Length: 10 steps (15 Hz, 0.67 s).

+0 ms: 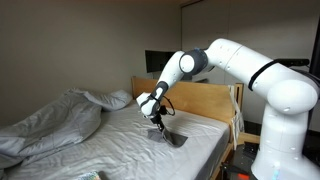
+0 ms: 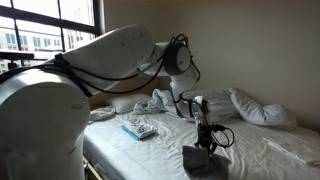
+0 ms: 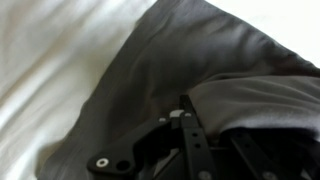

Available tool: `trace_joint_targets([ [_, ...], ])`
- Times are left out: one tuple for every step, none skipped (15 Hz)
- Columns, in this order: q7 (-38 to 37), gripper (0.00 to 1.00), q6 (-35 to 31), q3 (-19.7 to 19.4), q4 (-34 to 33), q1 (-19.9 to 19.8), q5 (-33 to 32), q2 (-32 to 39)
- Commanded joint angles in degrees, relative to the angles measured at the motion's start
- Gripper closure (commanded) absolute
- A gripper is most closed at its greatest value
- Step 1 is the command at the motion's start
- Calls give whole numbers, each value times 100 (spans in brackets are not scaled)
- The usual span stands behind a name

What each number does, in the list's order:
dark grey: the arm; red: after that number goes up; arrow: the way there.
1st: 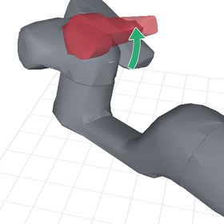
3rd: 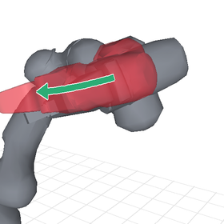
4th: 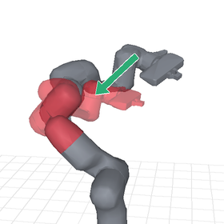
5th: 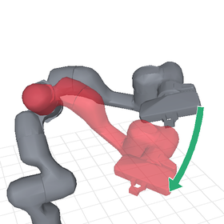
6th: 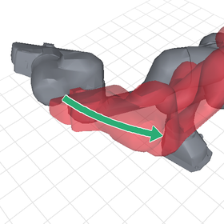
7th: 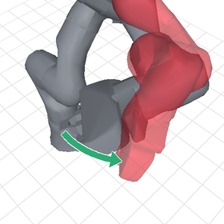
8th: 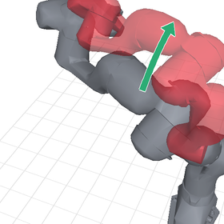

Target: Fold the grey thing in half

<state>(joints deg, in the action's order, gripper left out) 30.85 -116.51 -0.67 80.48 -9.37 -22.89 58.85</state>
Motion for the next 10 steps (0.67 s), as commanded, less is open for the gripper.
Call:
trace_joint_targets([
  [641,90,67,79,-176,-224,241,145],
  [845,90,63,130,-218,-306,335,197],
  [1045,90,59,185,-273,-395,453,260],
  [1308,91,84,273,-359,-534,644,353],
  [1534,90,109,330,-423,-632,803,420],
  [1789,90,131,402,-519,-767,1002,518],
  [2008,91,172,455,-597,-880,1189,595],
  [2203,91,206,507,-726,-1004,1401,711],
  [2377,90,261,556,-819,-1114,1605,788],
  [2531,90,294,603,-947,-1264,1842,892],
])
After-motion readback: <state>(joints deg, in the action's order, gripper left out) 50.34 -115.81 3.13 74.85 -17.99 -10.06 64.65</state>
